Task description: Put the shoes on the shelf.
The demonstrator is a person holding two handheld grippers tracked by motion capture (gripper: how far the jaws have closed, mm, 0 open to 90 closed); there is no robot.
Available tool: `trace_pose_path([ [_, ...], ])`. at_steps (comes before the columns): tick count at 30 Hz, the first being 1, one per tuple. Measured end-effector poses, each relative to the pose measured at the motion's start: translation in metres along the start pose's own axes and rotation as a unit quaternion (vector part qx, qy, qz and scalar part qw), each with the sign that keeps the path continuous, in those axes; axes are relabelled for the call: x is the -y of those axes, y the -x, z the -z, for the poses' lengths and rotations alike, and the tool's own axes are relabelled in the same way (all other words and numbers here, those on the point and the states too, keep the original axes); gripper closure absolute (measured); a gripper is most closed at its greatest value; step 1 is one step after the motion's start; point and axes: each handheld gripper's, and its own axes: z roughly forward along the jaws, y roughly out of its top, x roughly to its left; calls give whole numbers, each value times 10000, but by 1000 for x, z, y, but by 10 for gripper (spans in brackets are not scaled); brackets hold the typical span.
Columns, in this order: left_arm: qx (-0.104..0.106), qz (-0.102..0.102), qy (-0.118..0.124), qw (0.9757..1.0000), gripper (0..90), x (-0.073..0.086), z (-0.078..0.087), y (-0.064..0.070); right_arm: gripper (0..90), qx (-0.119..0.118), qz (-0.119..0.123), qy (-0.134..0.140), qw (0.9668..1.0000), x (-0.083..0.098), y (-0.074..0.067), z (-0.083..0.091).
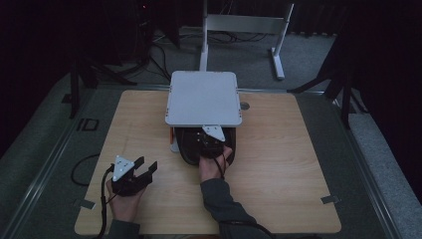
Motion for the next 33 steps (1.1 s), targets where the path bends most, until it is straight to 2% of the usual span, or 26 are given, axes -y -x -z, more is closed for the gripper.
trace_pose_path([
  [10, 12, 26, 14, 10000, 452, 0, 1, -1, 757, 139, -116, 235, 9996, -17, -6, -14],
  [21, 30, 50, 23, 10000, 451, 0, 1, 0, 751, 278, -310, 411, 9983, -20, -12, -28],
  [29, 8, 75, 43, 10000, 452, 1, 4, -1, 739, 385, -299, 423, 9979, -21, -15, -35],
  [31, 6, 74, 39, 10000, 452, 2, 3, -1, 707, 415, -249, 349, 9982, -21, -14, -39],
  [32, 5, 74, 34, 10000, 452, 2, 3, 0, 576, 396, 2, 315, 9987, -22, -16, -42],
  [33, 9, 64, 16, 10000, 451, 2, 3, 0, 534, 320, 16, 313, 9990, -22, -16, -41],
])
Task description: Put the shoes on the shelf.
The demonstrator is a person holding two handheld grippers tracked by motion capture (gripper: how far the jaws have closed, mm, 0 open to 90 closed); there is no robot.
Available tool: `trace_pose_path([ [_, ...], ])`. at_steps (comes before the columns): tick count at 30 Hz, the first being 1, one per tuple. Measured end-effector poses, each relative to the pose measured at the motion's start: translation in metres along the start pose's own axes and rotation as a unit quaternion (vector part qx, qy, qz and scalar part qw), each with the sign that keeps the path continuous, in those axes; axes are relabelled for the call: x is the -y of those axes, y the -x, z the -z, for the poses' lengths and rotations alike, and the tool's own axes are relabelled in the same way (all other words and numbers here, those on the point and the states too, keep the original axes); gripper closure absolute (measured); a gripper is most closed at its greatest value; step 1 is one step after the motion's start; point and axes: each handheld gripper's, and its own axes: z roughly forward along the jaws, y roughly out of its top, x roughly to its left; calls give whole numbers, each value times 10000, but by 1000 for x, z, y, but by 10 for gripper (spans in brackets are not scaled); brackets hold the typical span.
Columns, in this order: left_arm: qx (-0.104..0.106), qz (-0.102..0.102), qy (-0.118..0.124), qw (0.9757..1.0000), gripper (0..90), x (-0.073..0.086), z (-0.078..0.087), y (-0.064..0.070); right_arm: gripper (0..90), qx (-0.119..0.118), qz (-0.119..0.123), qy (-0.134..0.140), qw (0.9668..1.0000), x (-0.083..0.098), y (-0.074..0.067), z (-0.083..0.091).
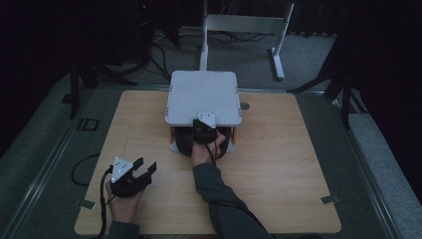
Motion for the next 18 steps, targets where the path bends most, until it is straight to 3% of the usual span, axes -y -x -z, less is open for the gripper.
trace_pose_path([
  [4, -7, -11, 2, 10000, 452, 0, 0, 0, 452, -26, 91, 42, 9999, 3, -1, 7],
  [9, -30, 8, -2, 10000, 451, 1, 0, -1, 369, -298, 26, 44, 9995, 8, 6, 29],
  [16, -67, 0, -41, 10000, 439, 2, -2, -1, 357, -742, 127, -35, 9972, 16, 10, 53],
  [18, -95, 7, -70, 9999, 433, 3, -3, -2, 357, -832, 266, -12, 9962, 18, 10, 59],
])
